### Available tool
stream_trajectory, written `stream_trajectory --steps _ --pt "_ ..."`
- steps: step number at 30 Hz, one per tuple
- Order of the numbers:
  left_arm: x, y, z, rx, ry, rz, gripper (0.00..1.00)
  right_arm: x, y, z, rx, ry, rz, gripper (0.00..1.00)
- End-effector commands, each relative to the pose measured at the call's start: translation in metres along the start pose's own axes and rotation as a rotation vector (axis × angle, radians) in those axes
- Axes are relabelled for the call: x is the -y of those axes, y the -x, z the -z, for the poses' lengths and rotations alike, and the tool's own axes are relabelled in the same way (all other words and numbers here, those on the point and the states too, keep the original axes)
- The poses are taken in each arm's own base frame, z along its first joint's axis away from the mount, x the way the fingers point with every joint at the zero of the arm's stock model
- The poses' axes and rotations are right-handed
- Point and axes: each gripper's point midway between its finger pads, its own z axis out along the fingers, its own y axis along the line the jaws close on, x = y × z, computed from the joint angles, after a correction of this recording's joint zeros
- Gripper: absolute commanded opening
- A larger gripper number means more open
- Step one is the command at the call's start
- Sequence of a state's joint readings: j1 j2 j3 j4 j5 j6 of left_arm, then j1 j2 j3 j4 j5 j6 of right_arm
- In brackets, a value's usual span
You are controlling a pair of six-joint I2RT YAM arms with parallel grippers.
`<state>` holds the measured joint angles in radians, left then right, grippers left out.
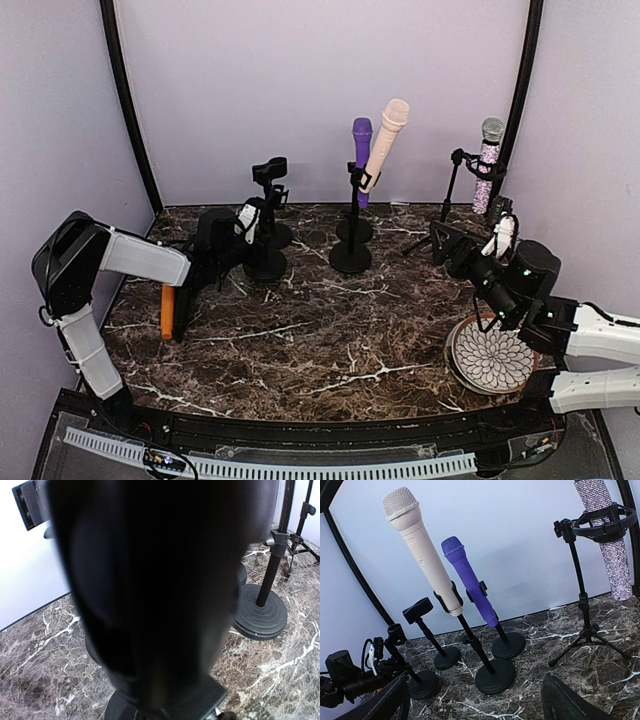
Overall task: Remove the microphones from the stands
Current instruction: Place the microphone stand at the center of the board.
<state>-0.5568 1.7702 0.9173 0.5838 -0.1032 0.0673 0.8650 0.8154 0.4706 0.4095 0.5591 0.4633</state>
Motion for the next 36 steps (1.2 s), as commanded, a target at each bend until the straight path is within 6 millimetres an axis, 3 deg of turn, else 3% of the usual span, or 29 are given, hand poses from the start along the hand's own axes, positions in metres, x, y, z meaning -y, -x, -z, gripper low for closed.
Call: stream_trajectory --steps 1,17,27,31,33,36 --pt "-0.012 0.047 -0.009 0.146 -0.001 0.063 0.0 0.007 0.008 0.002 0.033 -0.026 0.003 0.92" --pt "-0.032 0.02 -0.041 0.101 0.011 0.149 0.0 0.015 0.013 0.004 0.05 -0.057 0.014 0.92" --pt "-0.041 0.016 -0.054 0.095 0.022 0.139 0.04 0.013 0.016 0.0 0.046 -0.068 0.036 0.92" --pt "-0.04 0.015 -0.049 0.092 0.019 0.136 0.23 0.013 0.017 0.0 0.047 -0.069 0.036 0.92" --pt "-0.04 0.015 -0.044 0.097 0.016 0.136 0.5 0.012 0.017 -0.001 0.047 -0.069 0.035 0.92" --pt "-0.042 0.024 -0.031 0.124 0.022 0.129 0.7 0.013 0.017 0.0 0.046 -0.07 0.034 0.92"
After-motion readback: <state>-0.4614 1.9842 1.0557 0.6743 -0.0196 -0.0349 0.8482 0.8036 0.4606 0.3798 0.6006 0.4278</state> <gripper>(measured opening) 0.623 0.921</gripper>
